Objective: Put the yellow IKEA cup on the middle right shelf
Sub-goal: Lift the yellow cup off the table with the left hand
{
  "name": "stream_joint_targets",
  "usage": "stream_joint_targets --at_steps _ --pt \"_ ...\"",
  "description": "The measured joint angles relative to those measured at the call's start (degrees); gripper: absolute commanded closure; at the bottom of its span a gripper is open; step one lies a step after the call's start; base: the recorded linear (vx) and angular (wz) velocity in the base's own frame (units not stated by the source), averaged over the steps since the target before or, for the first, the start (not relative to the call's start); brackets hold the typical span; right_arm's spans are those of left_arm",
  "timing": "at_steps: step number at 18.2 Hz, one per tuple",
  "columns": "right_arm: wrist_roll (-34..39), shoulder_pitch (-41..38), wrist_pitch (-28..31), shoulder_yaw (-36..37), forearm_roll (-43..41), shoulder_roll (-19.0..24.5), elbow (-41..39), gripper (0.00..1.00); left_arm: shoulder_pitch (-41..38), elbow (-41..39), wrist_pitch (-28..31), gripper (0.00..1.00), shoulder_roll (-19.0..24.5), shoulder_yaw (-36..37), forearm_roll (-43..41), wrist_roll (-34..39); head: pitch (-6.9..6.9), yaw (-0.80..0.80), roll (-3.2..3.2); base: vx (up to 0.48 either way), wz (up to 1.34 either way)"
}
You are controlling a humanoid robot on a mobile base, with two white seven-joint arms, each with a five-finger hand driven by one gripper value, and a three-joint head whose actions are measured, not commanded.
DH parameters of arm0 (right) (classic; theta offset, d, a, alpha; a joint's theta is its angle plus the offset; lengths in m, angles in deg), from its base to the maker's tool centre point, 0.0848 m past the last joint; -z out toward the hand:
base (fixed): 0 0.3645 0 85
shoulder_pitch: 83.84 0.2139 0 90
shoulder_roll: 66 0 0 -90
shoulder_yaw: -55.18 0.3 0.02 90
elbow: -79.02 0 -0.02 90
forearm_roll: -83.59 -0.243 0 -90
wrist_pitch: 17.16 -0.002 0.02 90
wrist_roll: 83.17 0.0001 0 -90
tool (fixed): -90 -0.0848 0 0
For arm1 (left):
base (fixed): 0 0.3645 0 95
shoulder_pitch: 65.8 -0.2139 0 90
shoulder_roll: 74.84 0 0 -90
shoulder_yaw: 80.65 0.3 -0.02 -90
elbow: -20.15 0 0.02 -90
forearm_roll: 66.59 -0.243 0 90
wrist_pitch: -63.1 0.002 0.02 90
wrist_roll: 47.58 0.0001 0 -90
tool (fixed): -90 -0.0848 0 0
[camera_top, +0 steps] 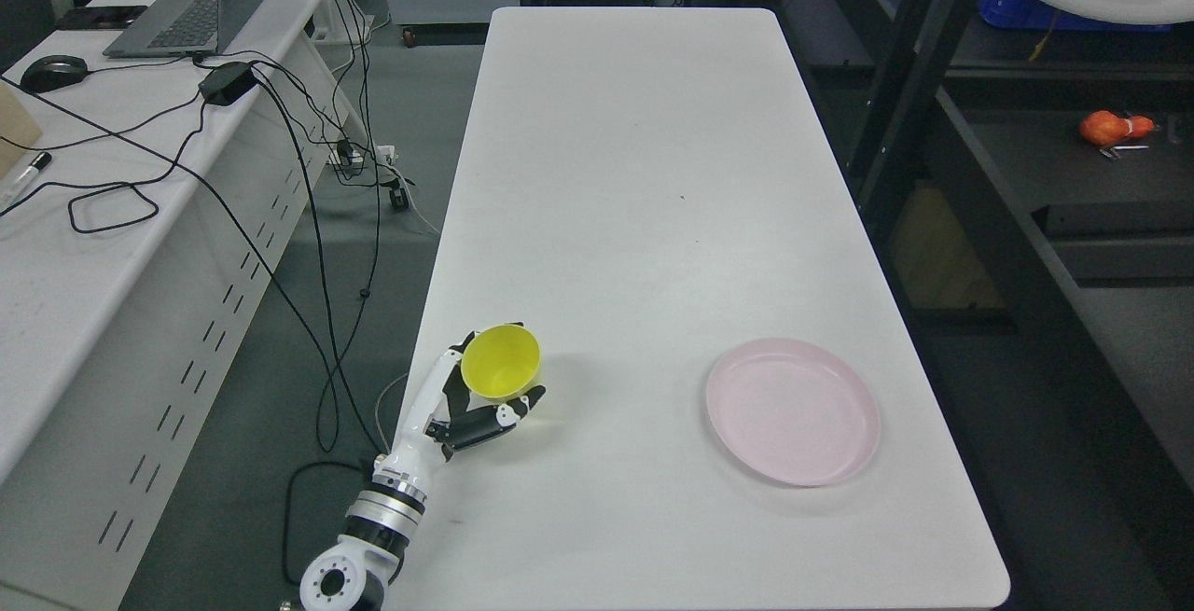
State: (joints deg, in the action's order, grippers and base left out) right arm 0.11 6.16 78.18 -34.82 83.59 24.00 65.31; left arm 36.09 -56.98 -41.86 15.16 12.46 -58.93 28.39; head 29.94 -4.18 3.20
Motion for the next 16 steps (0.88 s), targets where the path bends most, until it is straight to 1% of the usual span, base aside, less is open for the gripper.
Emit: stream_joint_targets --at_steps 3,8,16 --pt "0.00 0.00 0.00 0.00 0.00 0.00 0.00 0.01 -1.41 -2.28 -0.97 1.00 0.00 -0.84 4.11 -0.03 0.00 0.00 0.53 0.000 0.00" --pt "0.00 0.00 0.00 0.00 0.00 0.00 0.00 0.01 -4.83 -9.13 -1.48 1.00 0.00 -1.73 8.45 -0.45 0.00 0.00 0.55 0.000 0.00" --pt "0.00 0.00 0.00 0.00 0.00 0.00 0.00 0.01 -7.46 -16.52 -1.86 1.00 0.00 -2.51 10.47 -0.55 0.00 0.00 0.55 0.000 0.00"
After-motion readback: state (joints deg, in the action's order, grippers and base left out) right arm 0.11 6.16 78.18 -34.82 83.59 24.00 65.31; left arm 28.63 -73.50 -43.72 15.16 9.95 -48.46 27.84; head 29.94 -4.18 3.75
